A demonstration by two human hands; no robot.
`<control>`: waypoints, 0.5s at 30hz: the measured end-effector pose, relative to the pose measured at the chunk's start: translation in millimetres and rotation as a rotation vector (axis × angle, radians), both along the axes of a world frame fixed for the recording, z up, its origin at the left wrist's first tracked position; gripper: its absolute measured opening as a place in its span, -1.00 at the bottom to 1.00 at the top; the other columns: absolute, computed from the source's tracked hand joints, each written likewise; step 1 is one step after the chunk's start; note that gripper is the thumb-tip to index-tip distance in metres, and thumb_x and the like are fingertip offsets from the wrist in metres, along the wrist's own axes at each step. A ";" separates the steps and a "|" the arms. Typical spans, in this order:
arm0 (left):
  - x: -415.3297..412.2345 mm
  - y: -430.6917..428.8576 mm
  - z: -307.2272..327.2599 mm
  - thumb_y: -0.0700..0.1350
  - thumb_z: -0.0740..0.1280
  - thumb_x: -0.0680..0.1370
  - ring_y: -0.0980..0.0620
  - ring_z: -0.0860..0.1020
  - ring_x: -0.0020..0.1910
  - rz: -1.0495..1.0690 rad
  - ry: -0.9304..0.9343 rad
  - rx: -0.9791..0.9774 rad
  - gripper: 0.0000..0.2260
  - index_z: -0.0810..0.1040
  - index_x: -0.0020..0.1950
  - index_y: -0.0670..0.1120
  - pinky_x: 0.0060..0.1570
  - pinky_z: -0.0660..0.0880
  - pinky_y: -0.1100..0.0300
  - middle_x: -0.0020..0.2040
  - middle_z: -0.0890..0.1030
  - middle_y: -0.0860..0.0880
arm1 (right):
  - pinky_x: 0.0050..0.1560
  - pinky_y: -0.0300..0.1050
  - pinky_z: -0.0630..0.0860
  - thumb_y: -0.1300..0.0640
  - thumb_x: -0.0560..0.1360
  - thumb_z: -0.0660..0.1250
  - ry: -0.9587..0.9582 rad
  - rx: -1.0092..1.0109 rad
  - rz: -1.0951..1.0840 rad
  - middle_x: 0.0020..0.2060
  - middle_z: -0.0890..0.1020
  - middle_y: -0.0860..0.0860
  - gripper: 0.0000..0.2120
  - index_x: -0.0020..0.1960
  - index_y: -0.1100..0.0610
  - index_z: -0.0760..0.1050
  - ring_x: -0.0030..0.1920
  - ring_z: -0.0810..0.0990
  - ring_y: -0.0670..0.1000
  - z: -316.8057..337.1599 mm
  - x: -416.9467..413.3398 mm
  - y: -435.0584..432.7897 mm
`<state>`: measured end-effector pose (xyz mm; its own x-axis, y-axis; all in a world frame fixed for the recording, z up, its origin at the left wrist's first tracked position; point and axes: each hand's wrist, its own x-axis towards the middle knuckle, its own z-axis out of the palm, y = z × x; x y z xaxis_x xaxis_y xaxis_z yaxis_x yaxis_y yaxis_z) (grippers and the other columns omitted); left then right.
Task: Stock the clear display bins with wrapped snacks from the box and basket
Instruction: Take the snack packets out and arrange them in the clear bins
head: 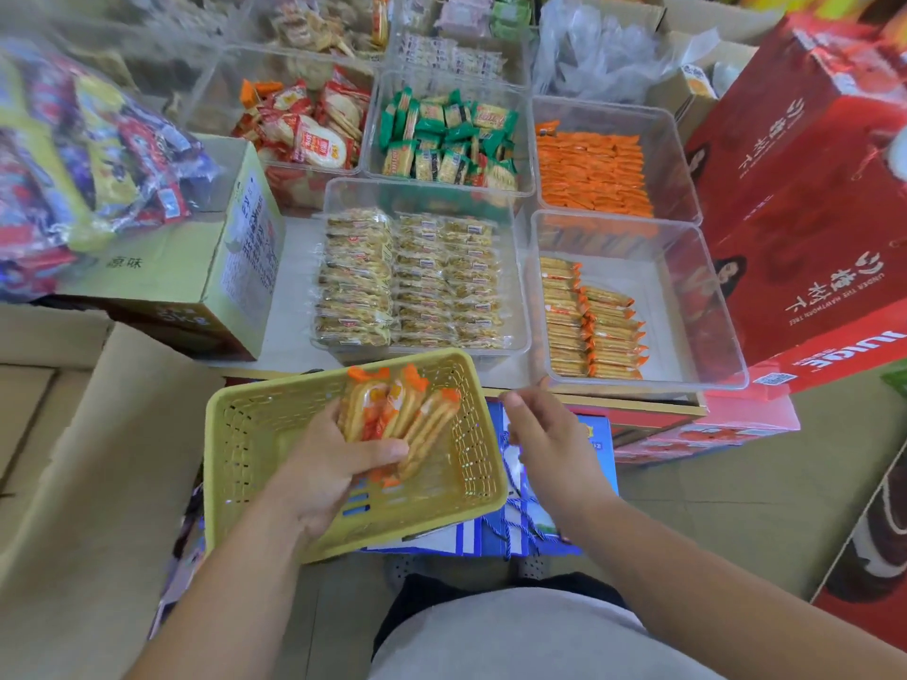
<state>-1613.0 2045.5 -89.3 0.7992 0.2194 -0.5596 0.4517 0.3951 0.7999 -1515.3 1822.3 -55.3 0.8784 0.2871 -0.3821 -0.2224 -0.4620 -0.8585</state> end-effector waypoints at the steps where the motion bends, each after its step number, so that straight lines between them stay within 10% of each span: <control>1: 2.9 -9.7 5.1 -0.01 0.74 -0.05 -0.19 0.72 0.02 0.074 -0.007 0.021 -0.19 0.61 0.16 -0.13 -0.02 0.63 -0.05 0.01 0.75 -0.14 | -0.10 -0.11 0.49 -0.36 0.44 0.20 0.027 0.091 0.039 -0.18 0.65 -0.18 -0.69 0.01 -0.25 0.58 -0.16 0.60 -0.21 8.1 -0.1 3.4; 5: 18.4 -54.2 25.0 0.05 0.69 0.03 -0.12 0.73 0.03 0.151 -0.017 0.077 -0.26 0.62 0.18 0.00 0.11 0.63 -0.16 0.01 0.76 -0.05 | 0.15 -0.01 0.63 -0.28 0.49 0.27 0.200 0.331 0.241 0.13 0.68 -0.10 -0.54 0.32 -0.12 0.50 0.16 0.65 -0.07 25.7 -1.1 15.4; 9: 34.8 -91.0 33.4 0.13 0.62 0.21 0.05 0.73 -0.02 0.155 -0.062 0.134 -0.46 0.62 0.16 0.15 -0.08 0.62 0.18 0.00 0.75 0.05 | 0.29 0.06 0.54 -0.16 0.59 0.27 0.181 0.343 0.268 0.18 0.66 -0.07 -0.65 0.36 -0.16 0.44 0.24 0.62 -0.04 22.3 10.7 11.4; 15: 77.9 -145.8 31.7 0.06 0.29 0.50 0.01 0.73 -0.05 0.261 -0.096 -0.122 -0.66 0.65 0.25 0.13 -0.21 0.61 0.21 0.11 0.74 -0.06 | -0.16 -0.17 0.56 -0.13 0.56 0.30 0.172 0.372 0.211 0.00 0.64 0.09 -0.68 0.25 -0.05 0.37 -0.14 0.62 -0.01 7.0 61.0 -33.2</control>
<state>-1535.1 1899.7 -57.6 0.7750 0.3606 -0.5190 0.2466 0.5837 0.7737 -1454.3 1789.1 -48.2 0.7189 0.5981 -0.3542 -0.3102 -0.1799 -0.9335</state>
